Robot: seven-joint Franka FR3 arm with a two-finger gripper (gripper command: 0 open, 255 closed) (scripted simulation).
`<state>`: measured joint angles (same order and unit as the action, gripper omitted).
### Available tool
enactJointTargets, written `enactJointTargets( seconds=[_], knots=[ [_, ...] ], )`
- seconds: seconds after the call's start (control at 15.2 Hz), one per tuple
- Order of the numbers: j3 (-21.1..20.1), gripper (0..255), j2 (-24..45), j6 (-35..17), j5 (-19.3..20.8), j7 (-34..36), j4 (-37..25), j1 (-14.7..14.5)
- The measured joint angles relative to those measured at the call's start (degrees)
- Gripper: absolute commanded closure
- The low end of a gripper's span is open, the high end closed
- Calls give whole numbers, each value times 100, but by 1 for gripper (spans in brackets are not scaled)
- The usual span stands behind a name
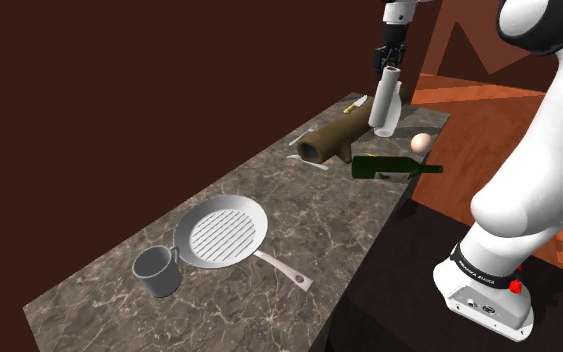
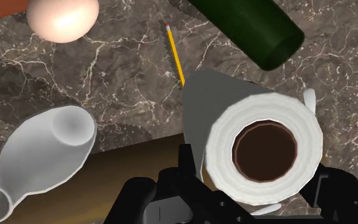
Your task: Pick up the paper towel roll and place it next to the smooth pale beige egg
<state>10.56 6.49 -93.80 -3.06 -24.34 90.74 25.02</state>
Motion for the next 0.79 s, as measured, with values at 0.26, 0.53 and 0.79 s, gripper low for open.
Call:
enactJointTargets(
  seconds=[0.26, 0.53, 0.79],
  knots=[
    [226, 255, 315, 88, -62, -534, -370, 317],
    [411, 255, 819, 309, -183, -1035, -1063, 663],
    [480, 255, 949, 222, -221, -1254, -1092, 808]
  ],
)
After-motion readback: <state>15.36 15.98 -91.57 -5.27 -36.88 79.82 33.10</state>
